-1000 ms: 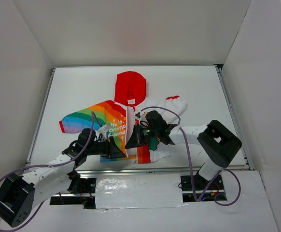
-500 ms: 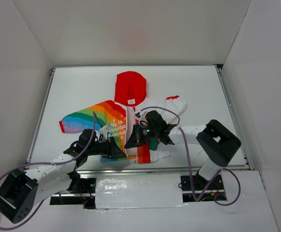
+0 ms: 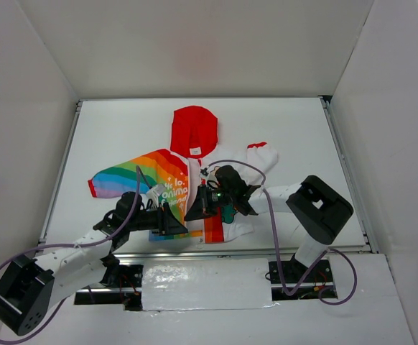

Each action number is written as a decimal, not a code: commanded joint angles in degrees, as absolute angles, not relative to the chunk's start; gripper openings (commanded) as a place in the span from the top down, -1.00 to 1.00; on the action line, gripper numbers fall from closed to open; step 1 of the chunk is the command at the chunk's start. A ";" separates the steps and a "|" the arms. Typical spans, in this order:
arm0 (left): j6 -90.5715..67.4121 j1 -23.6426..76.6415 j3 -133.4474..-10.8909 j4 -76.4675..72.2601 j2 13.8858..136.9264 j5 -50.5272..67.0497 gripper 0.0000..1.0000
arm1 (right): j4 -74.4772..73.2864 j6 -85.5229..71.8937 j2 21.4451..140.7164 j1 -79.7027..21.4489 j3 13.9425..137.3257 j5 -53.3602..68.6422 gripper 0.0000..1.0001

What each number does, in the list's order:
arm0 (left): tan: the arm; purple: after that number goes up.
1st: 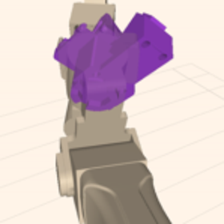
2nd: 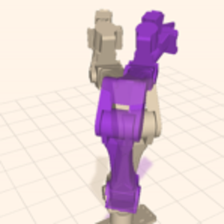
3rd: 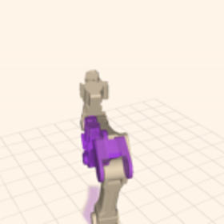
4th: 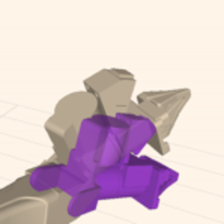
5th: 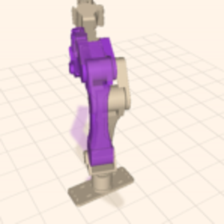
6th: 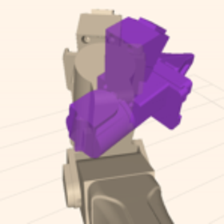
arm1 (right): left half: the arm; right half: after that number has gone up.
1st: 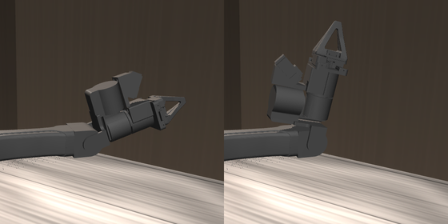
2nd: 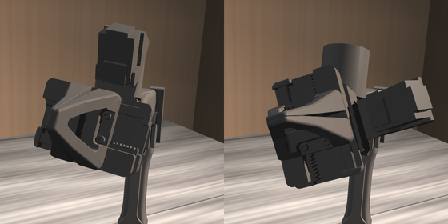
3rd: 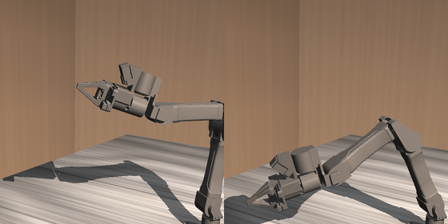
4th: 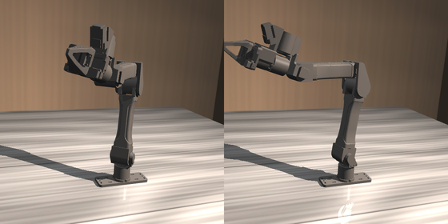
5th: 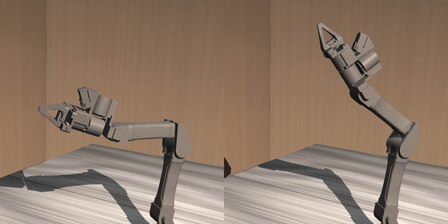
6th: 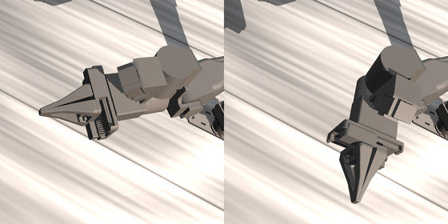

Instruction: Zip up the jacket

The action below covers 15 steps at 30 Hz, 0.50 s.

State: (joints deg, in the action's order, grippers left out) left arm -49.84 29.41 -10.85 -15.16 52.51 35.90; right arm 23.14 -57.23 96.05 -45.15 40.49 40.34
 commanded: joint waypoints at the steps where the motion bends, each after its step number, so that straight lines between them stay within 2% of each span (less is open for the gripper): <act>1: -49.83 29.62 -10.37 -18.89 52.65 37.09 0.03 | 25.75 -56.95 95.98 -45.62 41.04 40.78 1.00; 6: -49.66 29.62 -10.46 -17.94 51.95 36.83 0.07 | 25.31 -56.43 96.68 -45.62 41.31 40.43 1.00; 8: -49.40 29.62 -10.72 -16.88 51.42 36.21 -0.09 | 25.75 -56.51 96.85 -45.53 41.05 40.60 1.00; 11: -49.04 29.62 -10.72 -15.65 50.54 35.86 -0.09 | 26.10 -56.25 97.03 -45.53 41.04 40.43 1.00; 14: -49.04 29.62 -10.72 -14.77 49.57 35.25 0.07 | 26.10 -55.81 97.38 -45.62 40.87 40.17 1.00; 15: -48.96 29.62 -10.81 -14.33 49.31 35.07 0.21 | 26.10 -55.55 97.47 -45.44 40.96 40.17 1.00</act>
State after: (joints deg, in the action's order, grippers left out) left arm -49.78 29.41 -10.81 -14.02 50.48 35.29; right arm 23.42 -56.95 96.95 -45.15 40.49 40.27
